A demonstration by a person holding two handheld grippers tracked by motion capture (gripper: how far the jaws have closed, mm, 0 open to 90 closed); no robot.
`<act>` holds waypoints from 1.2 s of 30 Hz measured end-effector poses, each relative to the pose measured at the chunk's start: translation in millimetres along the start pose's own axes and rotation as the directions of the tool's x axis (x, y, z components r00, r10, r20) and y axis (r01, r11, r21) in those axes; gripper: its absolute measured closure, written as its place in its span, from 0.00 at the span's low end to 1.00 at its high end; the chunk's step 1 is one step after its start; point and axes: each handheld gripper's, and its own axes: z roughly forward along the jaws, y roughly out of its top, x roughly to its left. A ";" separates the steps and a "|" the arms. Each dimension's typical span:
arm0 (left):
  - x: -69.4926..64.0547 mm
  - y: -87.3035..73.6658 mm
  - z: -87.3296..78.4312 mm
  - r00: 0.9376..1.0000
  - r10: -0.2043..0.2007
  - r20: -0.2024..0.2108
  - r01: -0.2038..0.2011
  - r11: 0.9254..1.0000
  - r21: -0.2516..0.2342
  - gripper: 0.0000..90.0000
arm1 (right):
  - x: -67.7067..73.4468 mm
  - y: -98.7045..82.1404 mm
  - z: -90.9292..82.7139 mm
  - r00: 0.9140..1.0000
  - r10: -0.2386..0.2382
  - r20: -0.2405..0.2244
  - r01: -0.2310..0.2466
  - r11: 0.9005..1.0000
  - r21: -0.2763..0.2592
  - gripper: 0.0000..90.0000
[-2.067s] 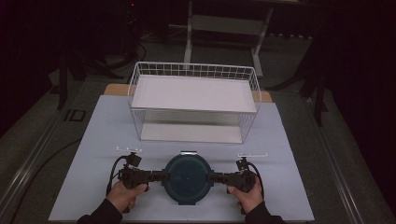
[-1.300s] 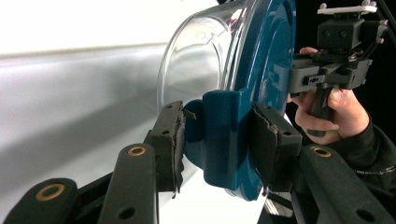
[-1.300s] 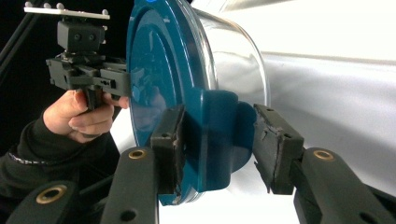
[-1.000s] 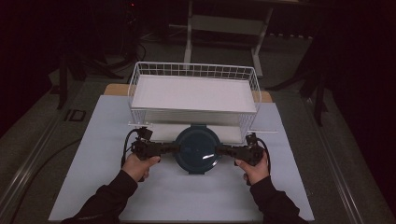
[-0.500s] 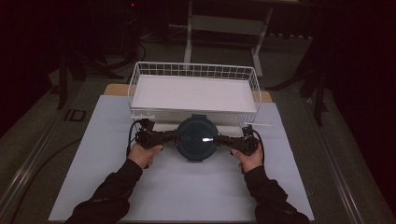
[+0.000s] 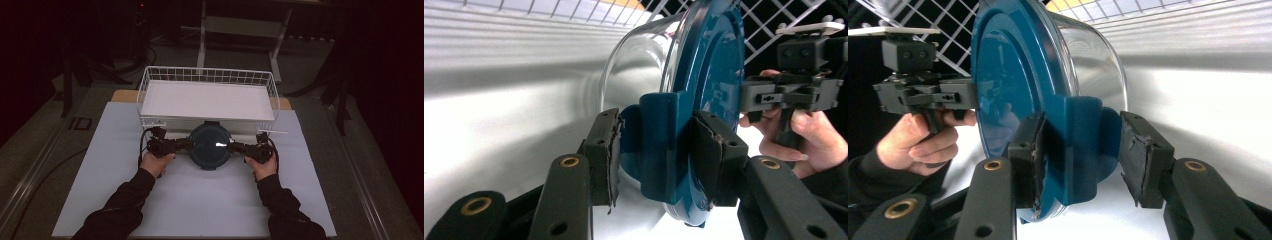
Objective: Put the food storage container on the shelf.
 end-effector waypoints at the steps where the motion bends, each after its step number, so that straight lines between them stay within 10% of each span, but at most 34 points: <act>1: 1.0 -0.8 0.4 1.000 -0.002 0.005 0.002 1.000 -0.011 0.63 | -3.2 -0.6 1.3 1.000 -0.001 0.005 0.001 1.000 0.000 0.62; 15: 10.4 -3.2 2.3 0.999 -0.030 0.036 0.032 0.998 -0.052 0.62 | -3.9 -2.1 4.3 1.000 0.002 0.021 -0.001 0.999 -0.043 0.60; 22: 6.2 -0.5 5.7 0.998 0.014 -0.067 -0.020 0.995 -0.098 0.58 | 1.6 0.0 9.4 0.993 -0.043 0.107 0.051 0.996 -0.074 0.55; 36: 2.7 3.7 7.1 0.993 0.035 -0.112 -0.044 0.996 -0.080 0.48 | 6.0 7.0 13.1 0.983 -0.057 0.177 0.074 0.993 -0.091 0.49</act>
